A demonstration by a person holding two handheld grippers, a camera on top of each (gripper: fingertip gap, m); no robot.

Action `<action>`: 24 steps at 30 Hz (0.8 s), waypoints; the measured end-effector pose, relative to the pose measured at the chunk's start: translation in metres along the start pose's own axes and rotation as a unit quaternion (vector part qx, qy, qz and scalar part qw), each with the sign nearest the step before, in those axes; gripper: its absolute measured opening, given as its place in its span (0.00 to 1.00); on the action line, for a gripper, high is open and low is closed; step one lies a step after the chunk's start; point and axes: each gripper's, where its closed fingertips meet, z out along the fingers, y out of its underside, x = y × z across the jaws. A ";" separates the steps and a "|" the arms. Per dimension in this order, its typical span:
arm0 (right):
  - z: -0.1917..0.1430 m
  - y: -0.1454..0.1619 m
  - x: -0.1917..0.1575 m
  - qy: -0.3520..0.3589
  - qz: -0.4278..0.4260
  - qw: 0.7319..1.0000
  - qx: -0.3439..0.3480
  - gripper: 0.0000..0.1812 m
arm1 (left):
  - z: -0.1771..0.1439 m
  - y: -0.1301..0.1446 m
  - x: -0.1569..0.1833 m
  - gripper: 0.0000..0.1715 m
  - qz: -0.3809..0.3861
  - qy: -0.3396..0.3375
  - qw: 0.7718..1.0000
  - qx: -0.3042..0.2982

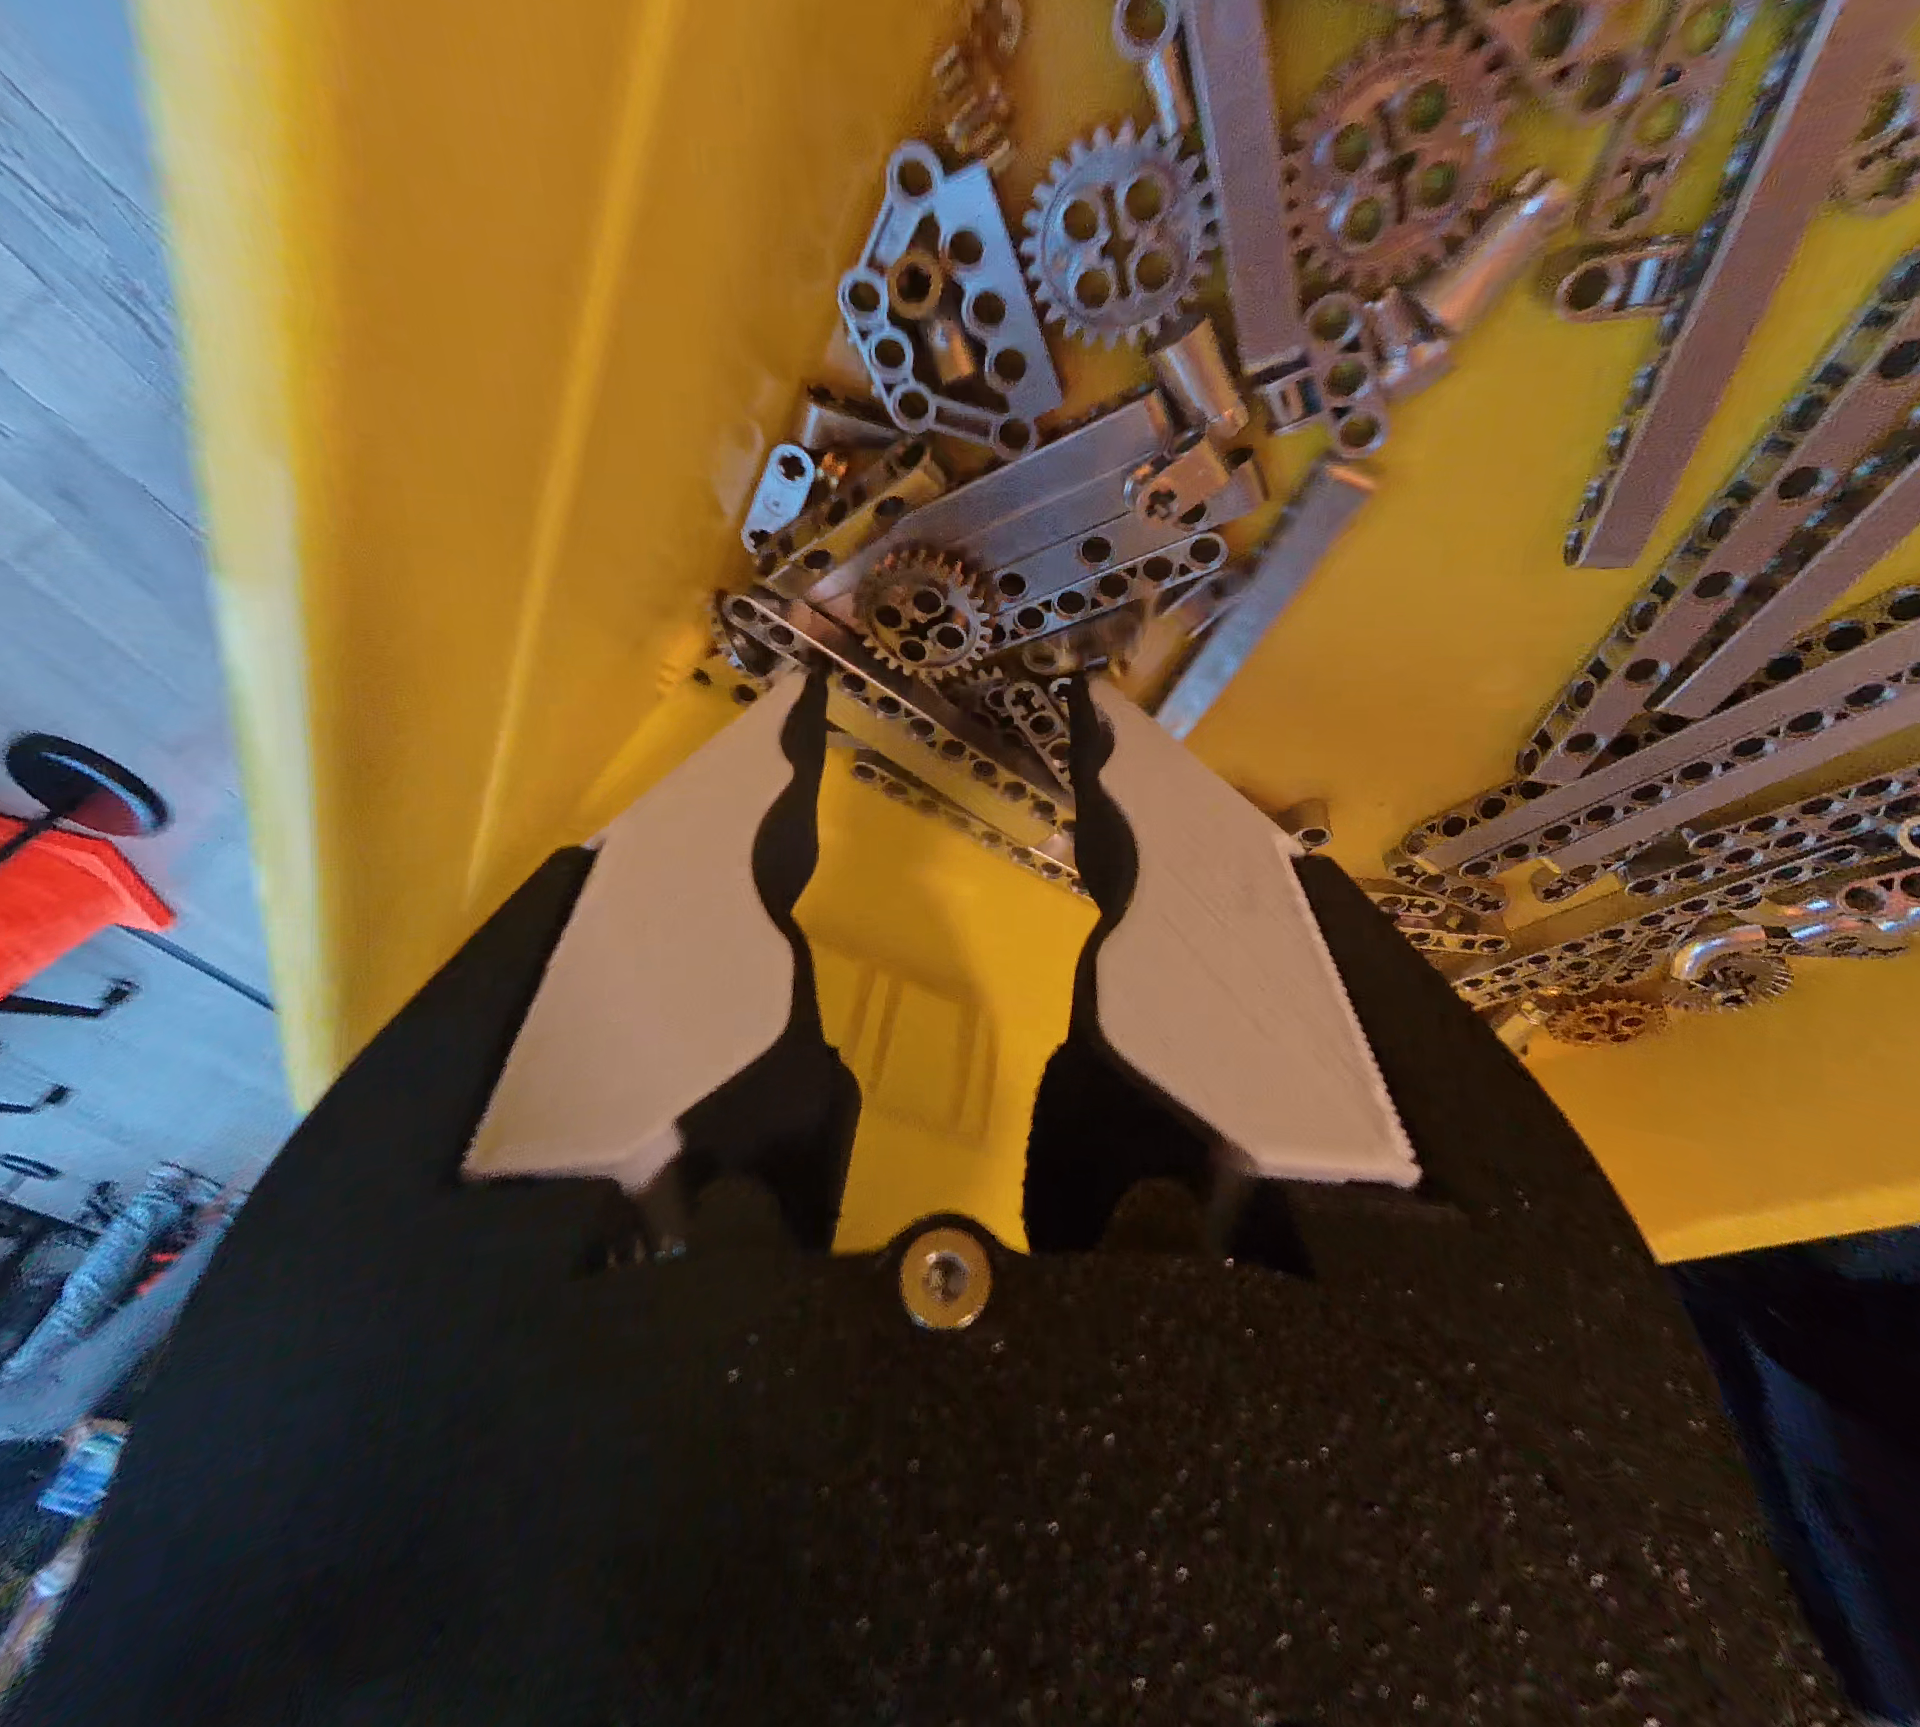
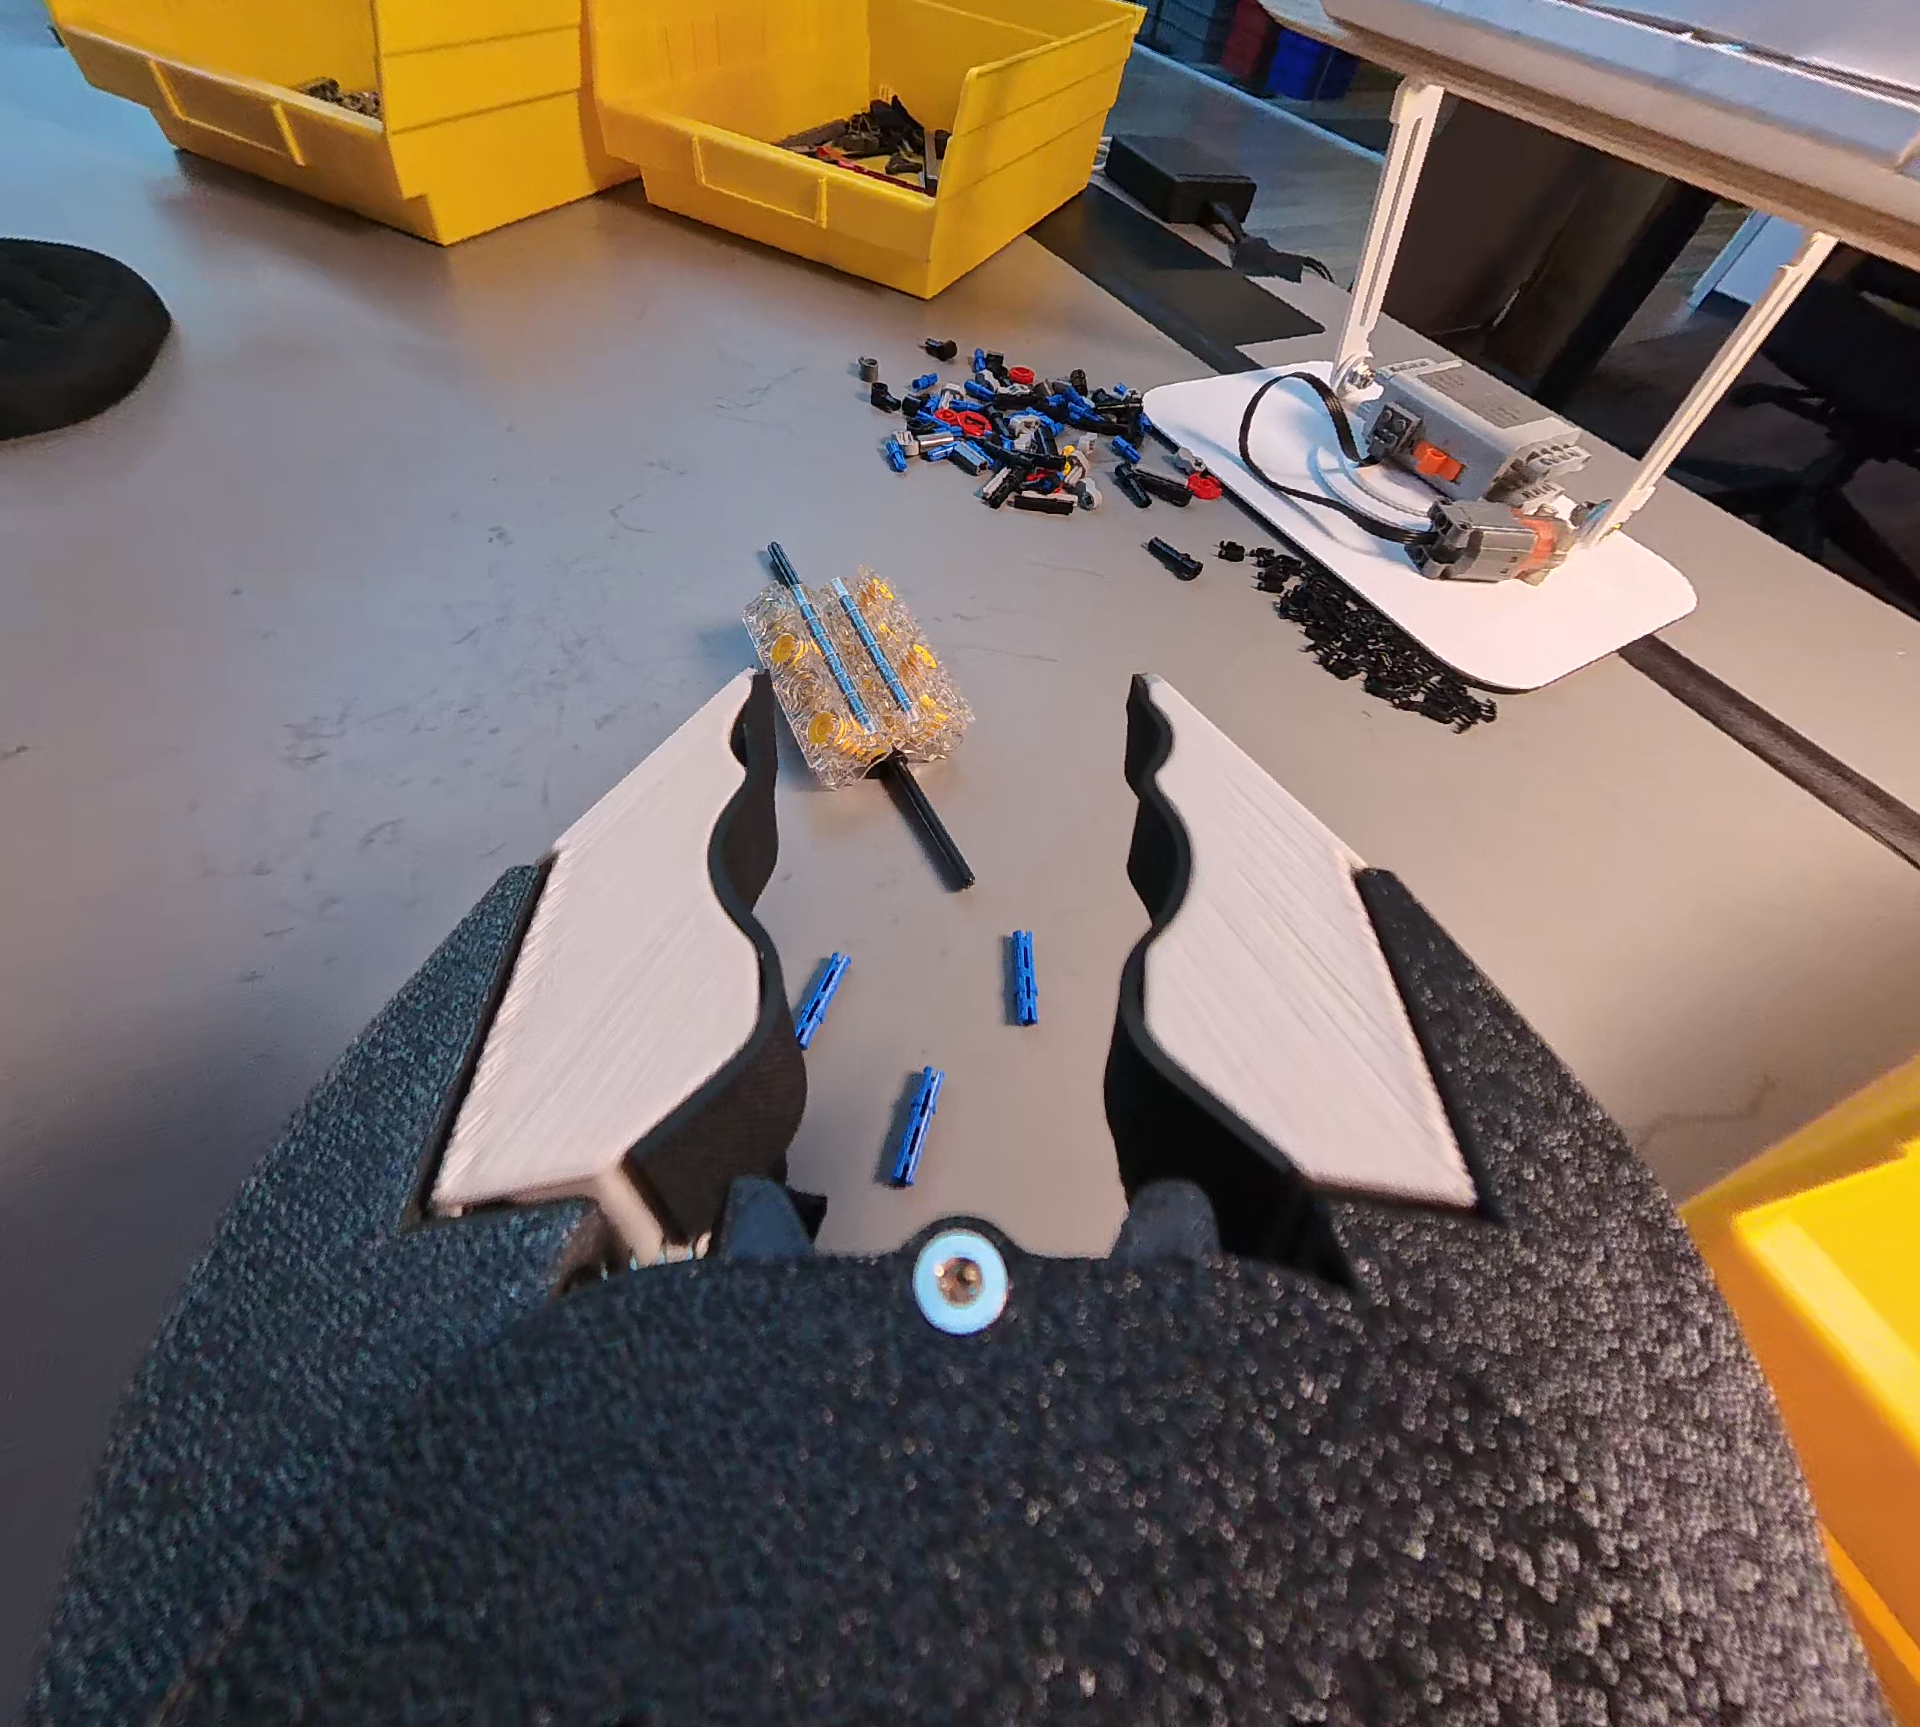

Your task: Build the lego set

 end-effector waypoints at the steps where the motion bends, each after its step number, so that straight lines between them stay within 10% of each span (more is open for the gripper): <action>1: 0.000 0.000 0.000 0.001 0.001 1.000 0.000 0.36 | 0.004 0.002 -0.001 0.28 -0.011 0.006 1.000 -0.008; 14: 0.000 0.000 0.002 0.004 0.002 1.000 0.001 0.35 | -0.006 -0.009 0.074 0.04 0.074 0.167 0.983 0.027; 24: 0.001 0.001 0.001 0.007 -0.003 1.000 -0.005 0.35 | -0.025 -0.059 0.000 0.14 -0.096 0.067 0.978 0.173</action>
